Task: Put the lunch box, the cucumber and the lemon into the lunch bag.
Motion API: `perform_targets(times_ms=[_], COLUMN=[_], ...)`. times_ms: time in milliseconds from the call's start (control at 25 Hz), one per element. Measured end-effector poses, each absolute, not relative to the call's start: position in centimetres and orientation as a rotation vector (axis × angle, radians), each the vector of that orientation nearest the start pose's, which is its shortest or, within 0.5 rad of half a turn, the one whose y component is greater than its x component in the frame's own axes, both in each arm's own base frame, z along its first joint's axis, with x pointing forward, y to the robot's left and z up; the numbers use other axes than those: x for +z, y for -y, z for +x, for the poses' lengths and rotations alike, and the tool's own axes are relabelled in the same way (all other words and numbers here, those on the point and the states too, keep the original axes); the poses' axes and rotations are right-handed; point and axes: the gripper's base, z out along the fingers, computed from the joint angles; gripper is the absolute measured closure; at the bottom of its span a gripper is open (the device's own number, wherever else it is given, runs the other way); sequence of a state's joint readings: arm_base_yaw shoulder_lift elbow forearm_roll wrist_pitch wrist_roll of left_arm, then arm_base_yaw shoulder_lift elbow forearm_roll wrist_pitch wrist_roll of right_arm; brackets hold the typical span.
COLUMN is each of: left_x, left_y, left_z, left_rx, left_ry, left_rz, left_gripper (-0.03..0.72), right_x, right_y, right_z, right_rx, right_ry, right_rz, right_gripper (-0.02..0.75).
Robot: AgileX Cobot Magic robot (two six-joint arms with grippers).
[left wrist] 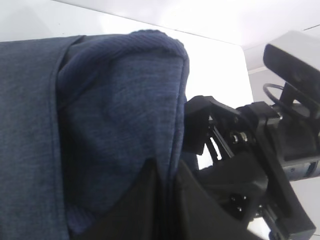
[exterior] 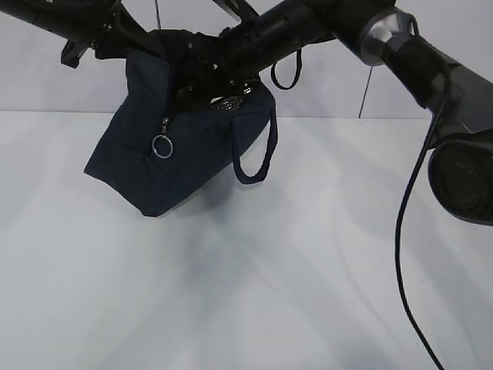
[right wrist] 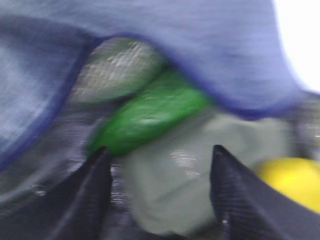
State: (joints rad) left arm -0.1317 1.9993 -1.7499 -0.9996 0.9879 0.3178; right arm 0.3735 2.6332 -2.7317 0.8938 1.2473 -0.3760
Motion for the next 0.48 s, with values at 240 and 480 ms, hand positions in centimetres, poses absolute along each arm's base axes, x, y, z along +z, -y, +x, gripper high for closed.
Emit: perform_targets(times_ms=[240,480], left_x=[29.6,29.6], left_y=[12.2,12.2], left_z=[43.4,43.5], left_rx=[-1.176,-1.173], left_ry=[-2.413,-2.410], left_rz=[0.054,0.058], left_gripper=[0.667,0.667], right_x=[24.3,27.3], right_y=[-25.7,-24.4], right_z=[48.6,48.4], right_rx=[1.089,0.861], right_ry=[-2.330,-2.332], right_rz=[-0.778,-0.790], right_gripper=[0.236,0.308])
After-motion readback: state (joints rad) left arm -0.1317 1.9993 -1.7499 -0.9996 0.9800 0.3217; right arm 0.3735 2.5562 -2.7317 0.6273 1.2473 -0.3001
